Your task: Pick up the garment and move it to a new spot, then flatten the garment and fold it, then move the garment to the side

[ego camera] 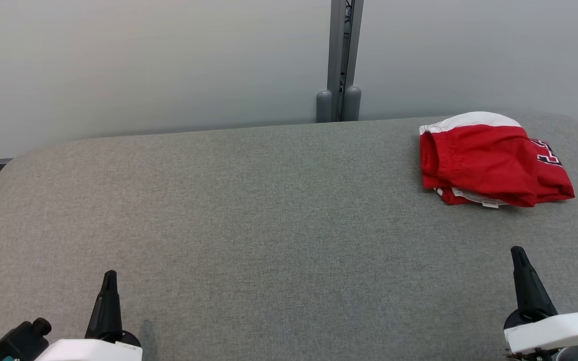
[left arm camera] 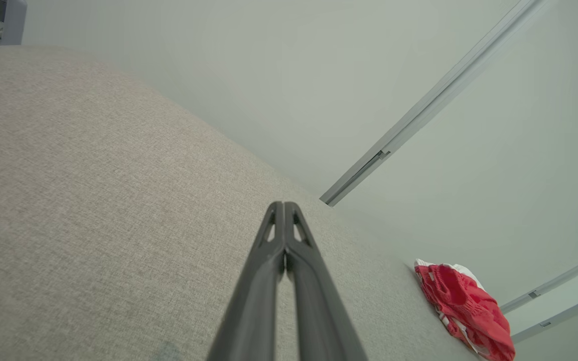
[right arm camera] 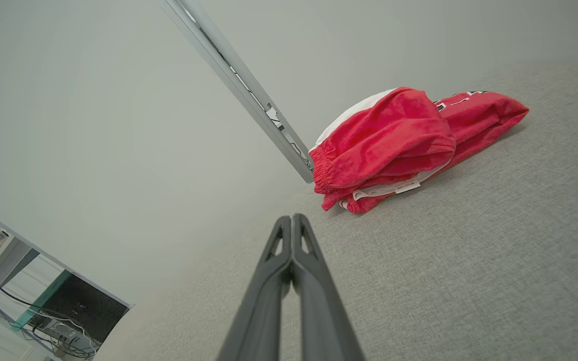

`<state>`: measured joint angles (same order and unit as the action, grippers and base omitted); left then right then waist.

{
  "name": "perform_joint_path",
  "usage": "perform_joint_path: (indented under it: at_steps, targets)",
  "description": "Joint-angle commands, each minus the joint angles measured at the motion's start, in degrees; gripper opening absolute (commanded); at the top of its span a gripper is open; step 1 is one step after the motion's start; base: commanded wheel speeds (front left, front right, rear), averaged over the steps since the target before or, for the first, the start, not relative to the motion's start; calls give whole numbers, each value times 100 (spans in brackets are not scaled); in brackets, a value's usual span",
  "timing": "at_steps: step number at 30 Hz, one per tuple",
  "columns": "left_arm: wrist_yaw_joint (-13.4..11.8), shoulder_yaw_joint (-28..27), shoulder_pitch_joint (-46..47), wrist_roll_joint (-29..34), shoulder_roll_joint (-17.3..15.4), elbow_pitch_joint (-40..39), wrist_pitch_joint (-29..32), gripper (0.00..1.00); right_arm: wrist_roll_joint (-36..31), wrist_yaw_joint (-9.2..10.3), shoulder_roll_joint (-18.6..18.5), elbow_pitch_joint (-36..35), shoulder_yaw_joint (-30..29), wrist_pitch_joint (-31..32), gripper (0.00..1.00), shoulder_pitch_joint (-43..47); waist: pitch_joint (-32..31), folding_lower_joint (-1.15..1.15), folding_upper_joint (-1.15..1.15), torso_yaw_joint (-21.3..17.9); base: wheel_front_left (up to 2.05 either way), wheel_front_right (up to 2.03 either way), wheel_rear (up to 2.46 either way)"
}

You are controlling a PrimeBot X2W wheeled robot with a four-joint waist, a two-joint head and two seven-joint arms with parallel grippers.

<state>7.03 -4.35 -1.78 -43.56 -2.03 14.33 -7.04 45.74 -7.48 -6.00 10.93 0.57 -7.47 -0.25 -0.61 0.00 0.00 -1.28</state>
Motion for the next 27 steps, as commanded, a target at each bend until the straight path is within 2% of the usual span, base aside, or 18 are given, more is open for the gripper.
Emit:
perform_joint_path:
  at_steps: [1, 27]
  targets:
    - [21, -33, 218, -207, -53, -82, 51, 0, 197, -1, -27, -47, -50, 52, 0, -151, 1, 0, 0, 2, 0, 0, 0]
    - [36, -107, 446, -1886, -71, -71, 523, 0, 1833, -2, 69, 77, -259, 518, 0, -329, 22, 0, 0, 36, 0, 0, 0]
